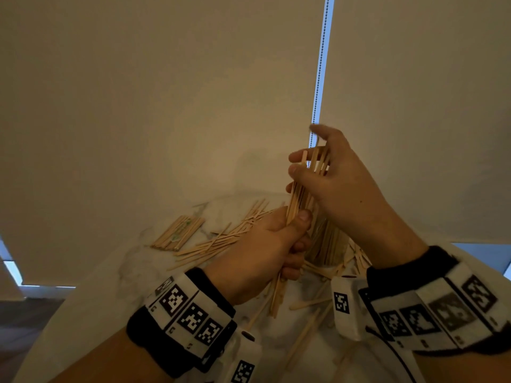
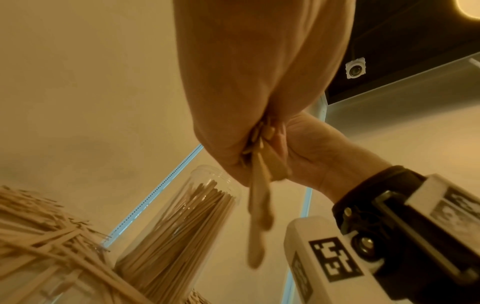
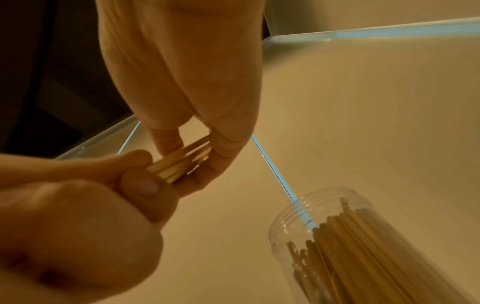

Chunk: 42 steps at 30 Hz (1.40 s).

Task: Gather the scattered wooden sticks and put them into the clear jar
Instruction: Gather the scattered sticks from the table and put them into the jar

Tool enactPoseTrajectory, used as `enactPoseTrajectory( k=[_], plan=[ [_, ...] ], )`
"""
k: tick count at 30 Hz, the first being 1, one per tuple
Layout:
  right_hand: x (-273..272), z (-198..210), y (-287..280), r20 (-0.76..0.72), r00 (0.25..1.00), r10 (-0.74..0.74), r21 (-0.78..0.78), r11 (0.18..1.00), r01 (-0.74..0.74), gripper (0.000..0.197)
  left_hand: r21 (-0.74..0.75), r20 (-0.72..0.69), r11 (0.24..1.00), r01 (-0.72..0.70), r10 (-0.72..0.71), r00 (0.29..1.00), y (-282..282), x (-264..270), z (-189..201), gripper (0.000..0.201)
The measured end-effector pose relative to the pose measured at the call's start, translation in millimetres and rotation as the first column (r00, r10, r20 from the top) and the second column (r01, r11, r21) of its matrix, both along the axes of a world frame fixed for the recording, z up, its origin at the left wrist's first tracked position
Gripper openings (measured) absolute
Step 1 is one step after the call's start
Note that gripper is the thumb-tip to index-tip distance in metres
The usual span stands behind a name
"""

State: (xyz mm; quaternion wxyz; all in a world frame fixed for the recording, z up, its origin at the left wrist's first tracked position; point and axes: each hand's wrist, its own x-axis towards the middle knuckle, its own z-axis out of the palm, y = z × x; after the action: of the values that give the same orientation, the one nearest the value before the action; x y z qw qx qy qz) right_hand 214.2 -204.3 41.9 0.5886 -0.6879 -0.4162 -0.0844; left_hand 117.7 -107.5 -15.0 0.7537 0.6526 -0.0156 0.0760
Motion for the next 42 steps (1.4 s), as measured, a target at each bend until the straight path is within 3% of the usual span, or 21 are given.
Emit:
enactPoseTrajectory(
  k=[3,8,10,17,20,22,24,26,28,29,32,35,39,42],
  plan=[
    [1,-3,1,0.103,0.986,-0.131,-0.104,0.985,0.141,0.023,-0.011,0.002,1.000,0.020,-0.020,1.000,0,-2,0,0.025],
    [-4,-2,3,0.135,0.977,-0.166,-0.062,0.983,0.175,0.036,0.031,0.037,1.000,0.000,-0.002,0.999,-2,-1,0,0.022],
    [-5,-1,4,0.158,0.971,-0.179,-0.176,0.963,0.206,0.018,0.043,0.046,0.999,-0.008,0.006,0.999,-1,-1,-1,0.020],
    [-7,-1,5,0.184,0.973,-0.139,-0.270,0.945,0.186,0.029,-0.006,0.074,0.999,-0.036,0.036,0.997,0,3,-2,0.014],
    [-5,-7,9,0.072,0.989,-0.129,-0.383,0.912,0.147,0.060,-0.130,0.097,0.974,-0.187,0.200,0.975,9,7,-2,0.023],
    [-6,-14,12,-0.016,0.993,-0.120,-0.476,0.874,0.098,0.082,-0.256,0.134,0.912,-0.321,0.362,0.922,20,10,2,0.021],
    [-11,-18,11,-0.100,0.992,-0.071,-0.583,0.812,-0.001,0.089,-0.380,0.160,0.823,-0.422,0.507,0.847,31,9,8,0.020],
    [-22,-19,8,-0.262,0.964,0.043,-0.674,0.707,-0.215,0.076,-0.495,0.179,0.743,-0.450,0.594,0.784,38,8,12,0.019],
    [-31,-21,9,-0.452,0.874,0.177,-0.622,0.640,-0.451,0.055,-0.528,0.192,0.709,-0.467,0.636,0.748,38,8,12,0.018],
    [-32,-23,12,-0.466,0.858,0.216,-0.594,0.642,-0.484,0.046,-0.503,0.199,0.715,-0.487,0.643,0.739,37,7,11,0.018],
    [-30,-22,20,-0.394,0.902,0.176,-0.536,0.754,-0.381,0.030,-0.391,0.229,0.773,-0.499,0.607,0.761,34,7,7,0.020],
    [-29,-20,20,-0.265,0.957,0.119,-0.518,0.820,-0.245,0.029,-0.362,0.257,0.829,-0.427,0.529,0.809,29,7,7,0.030],
    [-30,-22,20,0.028,0.986,0.167,-0.594,0.796,-0.118,0.028,-0.288,0.252,0.891,-0.351,0.424,0.870,24,8,4,0.038],
    [-27,-24,21,0.104,0.977,0.186,-0.664,0.745,-0.071,0.033,-0.236,0.229,0.916,-0.324,0.376,0.898,27,8,3,0.044]
  ],
)
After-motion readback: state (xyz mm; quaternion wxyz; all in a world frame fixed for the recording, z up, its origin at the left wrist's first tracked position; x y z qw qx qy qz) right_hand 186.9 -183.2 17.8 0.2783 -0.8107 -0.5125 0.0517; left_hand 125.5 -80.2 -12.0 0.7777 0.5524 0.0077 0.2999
